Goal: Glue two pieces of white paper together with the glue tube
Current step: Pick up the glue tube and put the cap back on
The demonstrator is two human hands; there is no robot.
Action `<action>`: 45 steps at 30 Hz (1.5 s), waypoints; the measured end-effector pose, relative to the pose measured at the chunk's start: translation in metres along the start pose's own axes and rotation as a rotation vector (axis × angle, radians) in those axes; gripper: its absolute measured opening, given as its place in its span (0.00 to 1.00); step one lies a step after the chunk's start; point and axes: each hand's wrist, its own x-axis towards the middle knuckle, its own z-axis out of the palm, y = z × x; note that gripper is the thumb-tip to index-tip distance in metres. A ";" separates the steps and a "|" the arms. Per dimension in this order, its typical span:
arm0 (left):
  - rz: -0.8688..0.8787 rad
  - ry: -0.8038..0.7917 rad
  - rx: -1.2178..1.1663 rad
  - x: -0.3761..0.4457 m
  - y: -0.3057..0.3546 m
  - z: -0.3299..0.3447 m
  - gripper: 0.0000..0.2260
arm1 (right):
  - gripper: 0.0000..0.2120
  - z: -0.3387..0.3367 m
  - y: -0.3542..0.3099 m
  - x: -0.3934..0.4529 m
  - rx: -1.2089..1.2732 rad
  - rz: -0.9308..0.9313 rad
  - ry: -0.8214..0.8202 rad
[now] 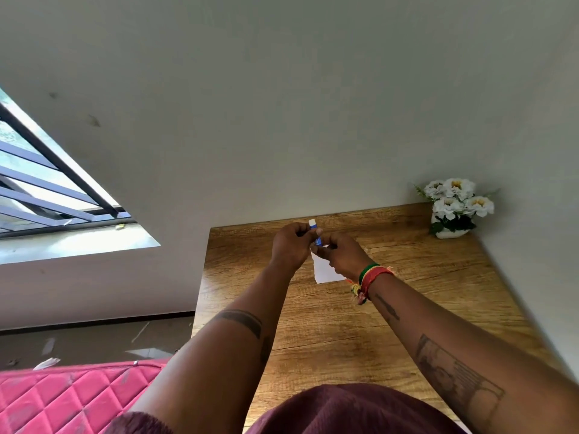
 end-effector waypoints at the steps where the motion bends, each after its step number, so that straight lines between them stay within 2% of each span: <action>1: 0.012 -0.002 0.010 0.000 0.000 0.000 0.07 | 0.04 -0.001 -0.001 -0.002 -0.005 -0.014 -0.007; 6: 0.033 -0.002 0.053 -0.003 0.005 0.007 0.09 | 0.11 0.000 0.003 0.002 -0.036 0.016 0.079; 9: 0.047 0.009 0.088 -0.002 0.005 0.008 0.06 | 0.06 -0.002 0.000 0.000 -0.035 0.024 0.055; 15: 0.061 -0.002 0.124 -0.003 0.007 0.010 0.08 | 0.12 -0.002 0.000 -0.001 -0.093 0.015 0.068; 17: 0.087 0.012 0.186 -0.003 0.008 0.011 0.08 | 0.07 -0.006 -0.005 -0.002 -0.048 0.046 0.011; 19: 0.113 0.035 0.243 -0.003 0.007 0.009 0.08 | 0.06 -0.013 -0.009 0.003 0.034 0.151 -0.028; 22: 0.140 0.039 0.307 -0.004 0.004 0.006 0.10 | 0.14 -0.027 -0.006 0.014 0.216 0.277 0.029; 25: 0.160 0.042 0.342 -0.005 0.001 0.005 0.13 | 0.13 -0.038 -0.009 0.015 0.256 0.183 0.148; 29: 0.177 0.033 0.357 -0.007 0.004 0.004 0.14 | 0.08 -0.036 -0.008 0.015 0.352 0.025 0.167; 32: 0.198 0.024 0.386 -0.009 0.008 0.003 0.14 | 0.06 -0.030 -0.008 0.014 0.372 -0.016 0.156; 37: 0.212 0.002 0.416 -0.009 0.008 0.001 0.13 | 0.11 -0.026 -0.008 0.013 0.443 -0.040 0.141; 45: 0.220 -0.028 0.436 -0.015 0.007 0.000 0.13 | 0.08 -0.023 -0.010 0.012 0.322 -0.064 0.163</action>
